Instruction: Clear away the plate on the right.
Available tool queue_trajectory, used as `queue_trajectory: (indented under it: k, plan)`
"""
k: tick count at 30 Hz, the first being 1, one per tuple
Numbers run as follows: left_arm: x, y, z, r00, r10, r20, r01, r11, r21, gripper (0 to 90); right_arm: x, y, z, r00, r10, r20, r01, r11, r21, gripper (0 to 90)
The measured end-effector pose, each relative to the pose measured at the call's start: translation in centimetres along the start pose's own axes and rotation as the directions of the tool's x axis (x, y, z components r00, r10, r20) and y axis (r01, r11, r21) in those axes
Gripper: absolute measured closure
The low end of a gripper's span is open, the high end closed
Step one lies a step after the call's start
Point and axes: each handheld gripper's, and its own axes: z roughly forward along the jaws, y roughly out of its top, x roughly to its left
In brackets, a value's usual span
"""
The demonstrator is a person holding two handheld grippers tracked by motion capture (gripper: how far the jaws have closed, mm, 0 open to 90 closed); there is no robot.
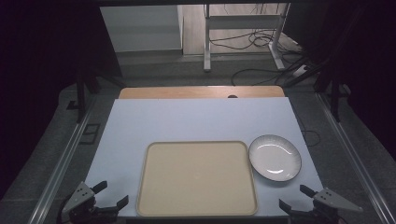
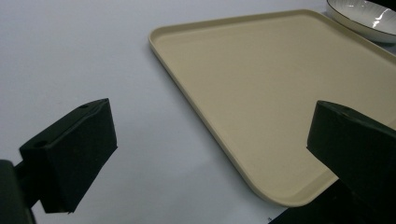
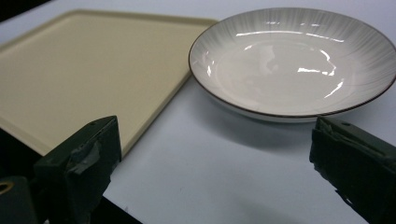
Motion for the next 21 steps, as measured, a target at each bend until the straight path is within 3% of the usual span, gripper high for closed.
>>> queue_trajectory:
  k: [3, 16, 21]
  plan:
    - [0.1, -0.3, 0.1, 0.9990, 0.028, -0.035, -0.029, 0.9996, -0.006, 1.6, 0.2, 0.0, 0.1, 0.9999, -0.010, -0.006, 0.010, 1.000, 0.012, 2.8]
    - [0.1, -0.3, 0.1, 0.9990, 0.017, -0.041, -0.017, 0.9998, 0.004, 1.5, 0.2, -0.1, 0.7, 0.9992, 0.023, -0.033, -0.022, 0.999, 0.040, 3.2]
    - [0.0, -0.4, 0.0, 0.9990, 0.020, -0.040, -0.020, 0.9998, 0.010, 1.5, 0.5, -0.2, 1.2, 0.9997, -0.007, -0.025, 0.009, 0.997, 0.071, 2.4]
